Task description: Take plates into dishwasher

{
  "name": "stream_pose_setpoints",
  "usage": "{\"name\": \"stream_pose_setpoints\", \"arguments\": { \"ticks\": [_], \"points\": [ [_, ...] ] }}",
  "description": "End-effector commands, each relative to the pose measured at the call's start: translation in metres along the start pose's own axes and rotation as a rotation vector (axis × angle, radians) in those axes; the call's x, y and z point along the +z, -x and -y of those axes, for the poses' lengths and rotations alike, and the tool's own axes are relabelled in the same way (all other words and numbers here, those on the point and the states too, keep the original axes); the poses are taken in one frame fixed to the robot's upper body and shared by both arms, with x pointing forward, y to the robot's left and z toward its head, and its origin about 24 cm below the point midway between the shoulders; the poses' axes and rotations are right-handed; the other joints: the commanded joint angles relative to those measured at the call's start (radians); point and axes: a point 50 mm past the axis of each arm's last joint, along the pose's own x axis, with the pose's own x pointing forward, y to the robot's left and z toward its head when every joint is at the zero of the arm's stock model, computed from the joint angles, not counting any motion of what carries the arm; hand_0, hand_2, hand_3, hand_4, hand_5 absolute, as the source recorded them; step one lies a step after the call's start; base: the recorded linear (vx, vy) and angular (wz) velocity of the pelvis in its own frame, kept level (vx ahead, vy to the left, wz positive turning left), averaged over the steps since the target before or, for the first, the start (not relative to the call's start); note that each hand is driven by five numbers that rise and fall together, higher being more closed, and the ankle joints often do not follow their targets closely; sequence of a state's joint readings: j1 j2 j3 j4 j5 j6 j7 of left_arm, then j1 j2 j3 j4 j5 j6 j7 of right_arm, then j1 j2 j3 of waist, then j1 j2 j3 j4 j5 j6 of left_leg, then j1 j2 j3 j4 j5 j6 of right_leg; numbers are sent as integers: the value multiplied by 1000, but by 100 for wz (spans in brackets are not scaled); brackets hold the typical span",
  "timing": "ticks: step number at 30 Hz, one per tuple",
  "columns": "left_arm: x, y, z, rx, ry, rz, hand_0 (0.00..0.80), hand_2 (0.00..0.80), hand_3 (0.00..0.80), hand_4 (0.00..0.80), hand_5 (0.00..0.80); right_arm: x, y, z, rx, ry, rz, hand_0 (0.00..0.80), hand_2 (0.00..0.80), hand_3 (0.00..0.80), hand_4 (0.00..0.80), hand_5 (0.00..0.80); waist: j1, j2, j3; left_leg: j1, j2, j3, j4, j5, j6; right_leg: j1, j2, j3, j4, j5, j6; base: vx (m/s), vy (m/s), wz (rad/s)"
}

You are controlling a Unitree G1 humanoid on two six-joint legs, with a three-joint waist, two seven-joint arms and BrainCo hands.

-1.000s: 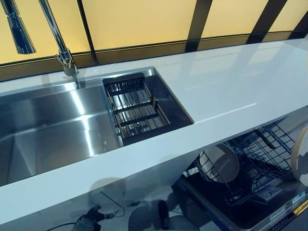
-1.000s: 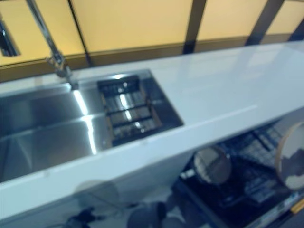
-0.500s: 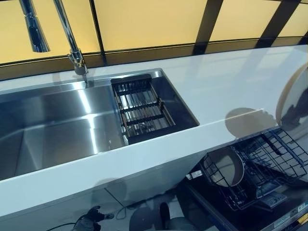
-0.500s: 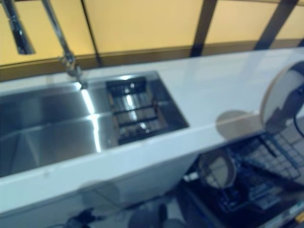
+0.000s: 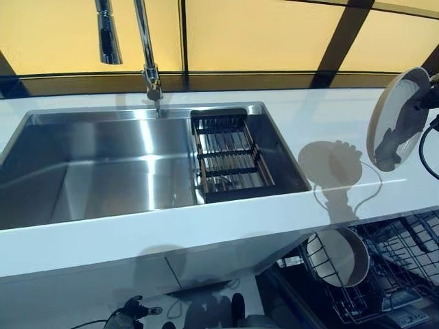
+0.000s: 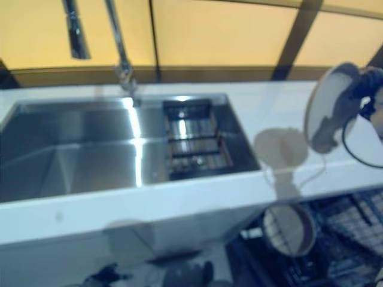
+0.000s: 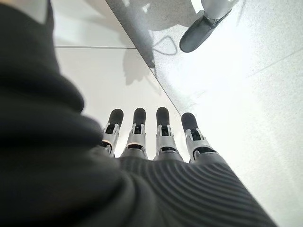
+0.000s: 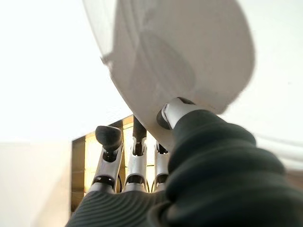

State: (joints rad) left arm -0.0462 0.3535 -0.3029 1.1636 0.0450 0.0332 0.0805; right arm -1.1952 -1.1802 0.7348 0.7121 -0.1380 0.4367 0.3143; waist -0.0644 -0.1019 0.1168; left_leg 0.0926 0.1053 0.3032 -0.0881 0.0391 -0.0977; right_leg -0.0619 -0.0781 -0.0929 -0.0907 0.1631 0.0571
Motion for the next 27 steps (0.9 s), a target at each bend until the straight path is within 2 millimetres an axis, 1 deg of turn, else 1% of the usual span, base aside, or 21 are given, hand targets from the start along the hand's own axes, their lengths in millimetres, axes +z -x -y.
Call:
{"name": "stream_pose_setpoints", "arguments": {
  "ticks": [1,7,15,18,22,24,27],
  "points": [
    [12,-3,-17,51,-41,35,0,0,0,0,0,22,15,56,-168,86,41,800,800,800,800,800,17,-31,36,-2,-8,-53,1,-44,8,37,-24,-22,3,-63,90,-23,-7,12],
    [15,-3,-19,54,-38,48,0,0,0,0,0,27,13,51,-135,169,27,800,800,800,800,800,23,-25,45,-13,-9,-56,1,-40,6,30,-27,-33,3,-63,90,-7,-2,3],
    [22,-3,-22,54,-35,70,0,0,0,0,0,21,9,43,-42,256,-26,800,800,800,800,800,25,-21,57,-26,-9,-56,1,-33,3,21,-27,-34,3,-63,89,-32,-2,0],
    [23,-3,-21,53,-35,74,0,0,0,0,0,19,7,38,-13,287,-36,800,800,800,800,800,24,-20,58,-28,-7,-53,1,-32,1,20,-27,-34,3,-63,89,0,0,0],
    [26,-3,-21,54,-31,80,0,0,0,0,0,17,5,30,26,372,-53,800,800,800,800,800,22,-17,60,-29,-5,-49,1,-30,-2,18,-29,-34,3,-64,90,0,0,0],
    [28,-3,-21,55,-27,83,0,0,0,0,0,17,4,24,47,417,-57,800,800,800,800,800,20,-13,62,-29,-5,-48,1,-29,-3,18,-30,-34,3,-64,90,0,0,0],
    [28,-4,-21,55,-25,82,0,0,0,0,0,17,3,18,66,436,-57,800,800,800,800,800,19,-11,61,-30,-5,-47,1,-28,-3,16,-31,-34,3,-64,90,0,0,0]
  ]
}}
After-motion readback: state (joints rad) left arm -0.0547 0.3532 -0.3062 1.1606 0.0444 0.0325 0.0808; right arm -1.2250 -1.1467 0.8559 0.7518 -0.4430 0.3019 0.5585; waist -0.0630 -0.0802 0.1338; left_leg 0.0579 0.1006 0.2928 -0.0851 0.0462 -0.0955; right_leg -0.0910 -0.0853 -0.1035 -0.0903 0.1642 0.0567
